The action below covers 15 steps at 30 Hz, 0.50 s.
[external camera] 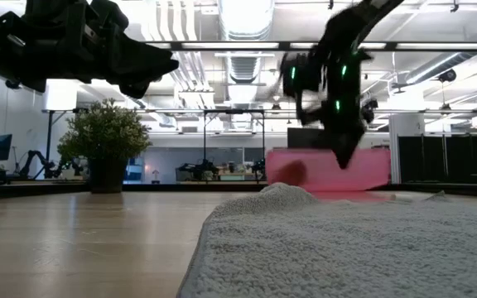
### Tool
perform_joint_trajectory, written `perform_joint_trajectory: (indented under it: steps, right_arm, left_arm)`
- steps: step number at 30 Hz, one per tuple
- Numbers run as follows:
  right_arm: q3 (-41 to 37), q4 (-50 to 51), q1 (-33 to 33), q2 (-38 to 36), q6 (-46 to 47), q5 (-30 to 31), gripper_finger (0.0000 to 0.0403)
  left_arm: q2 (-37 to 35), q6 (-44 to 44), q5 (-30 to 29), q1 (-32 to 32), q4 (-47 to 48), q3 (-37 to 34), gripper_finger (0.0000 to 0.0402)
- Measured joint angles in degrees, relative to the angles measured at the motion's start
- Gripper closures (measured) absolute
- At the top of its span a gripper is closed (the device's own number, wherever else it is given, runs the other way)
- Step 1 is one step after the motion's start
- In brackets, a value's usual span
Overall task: Roll microfiber towels into tight, uniform cylinder then place into a basket
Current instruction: Adjust the pink bin
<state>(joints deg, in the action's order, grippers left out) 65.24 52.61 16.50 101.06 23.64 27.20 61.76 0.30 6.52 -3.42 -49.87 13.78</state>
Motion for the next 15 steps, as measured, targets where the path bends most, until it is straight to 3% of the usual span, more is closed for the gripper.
perform_joint_trajectory:
  steps: [8, 12, 15]
  right_arm:
    - [-6.91, -11.88, -7.71, -19.67, 2.26, -0.51, 0.0394]
    - [-11.51, -12.15, -11.01, -26.0, 8.79, -0.5, 0.0394]
    - [-16.17, -17.93, -14.84, -28.48, 12.84, -0.55, 0.0394]
  left_arm:
    - [0.0, 0.02, 0.0, -0.74, 1.68, 0.05, 0.0288]
    - [0.0, 0.02, -0.02, -0.72, 1.63, 0.24, 0.0288]
    - [0.0, 0.1, -1.79, -0.79, 1.67, 0.67, 0.0288]
